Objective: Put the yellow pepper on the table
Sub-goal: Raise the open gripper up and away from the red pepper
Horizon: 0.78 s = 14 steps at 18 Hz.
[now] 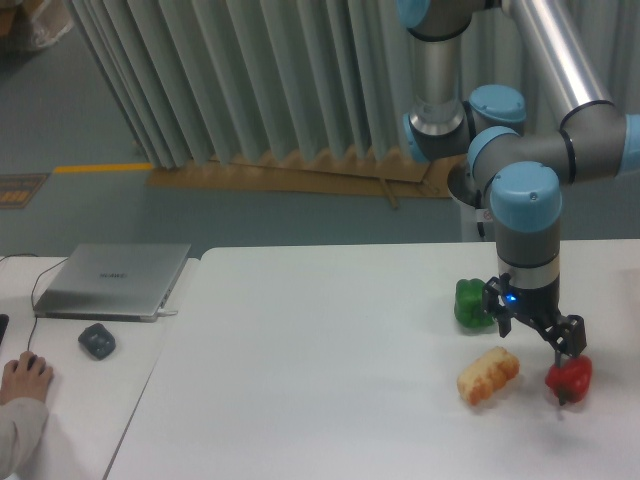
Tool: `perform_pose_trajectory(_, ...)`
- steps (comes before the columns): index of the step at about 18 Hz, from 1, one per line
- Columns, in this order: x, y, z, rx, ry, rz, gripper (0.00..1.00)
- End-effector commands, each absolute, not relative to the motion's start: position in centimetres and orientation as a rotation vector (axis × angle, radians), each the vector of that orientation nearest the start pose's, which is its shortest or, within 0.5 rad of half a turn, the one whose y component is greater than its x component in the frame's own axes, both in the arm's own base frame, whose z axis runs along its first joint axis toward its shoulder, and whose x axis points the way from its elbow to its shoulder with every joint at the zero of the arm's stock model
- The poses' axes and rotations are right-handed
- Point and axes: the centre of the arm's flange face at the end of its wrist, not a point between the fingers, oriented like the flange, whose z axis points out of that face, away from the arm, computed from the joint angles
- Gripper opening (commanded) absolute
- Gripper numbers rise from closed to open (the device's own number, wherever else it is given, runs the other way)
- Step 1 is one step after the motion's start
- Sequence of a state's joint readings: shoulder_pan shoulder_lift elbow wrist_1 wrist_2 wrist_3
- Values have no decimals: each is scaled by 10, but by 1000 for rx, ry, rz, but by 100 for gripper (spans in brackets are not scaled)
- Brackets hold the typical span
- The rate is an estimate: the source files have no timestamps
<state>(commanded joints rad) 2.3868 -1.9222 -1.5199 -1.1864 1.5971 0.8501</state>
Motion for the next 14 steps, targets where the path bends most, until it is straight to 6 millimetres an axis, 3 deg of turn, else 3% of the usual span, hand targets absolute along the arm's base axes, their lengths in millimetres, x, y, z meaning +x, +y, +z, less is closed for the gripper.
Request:
perform_pose_trajectory(8, -371, 524, 360, -3097, 62, 138, 100)
perform_pose_trajectory(11, -395, 498, 384, -3073, 82, 183, 100)
perform_pose_trajectory(12, -410, 484, 387, -3077, 125, 184, 100)
perform_pose_trajectory(14, -416, 473, 391, -3078, 168, 189, 100)
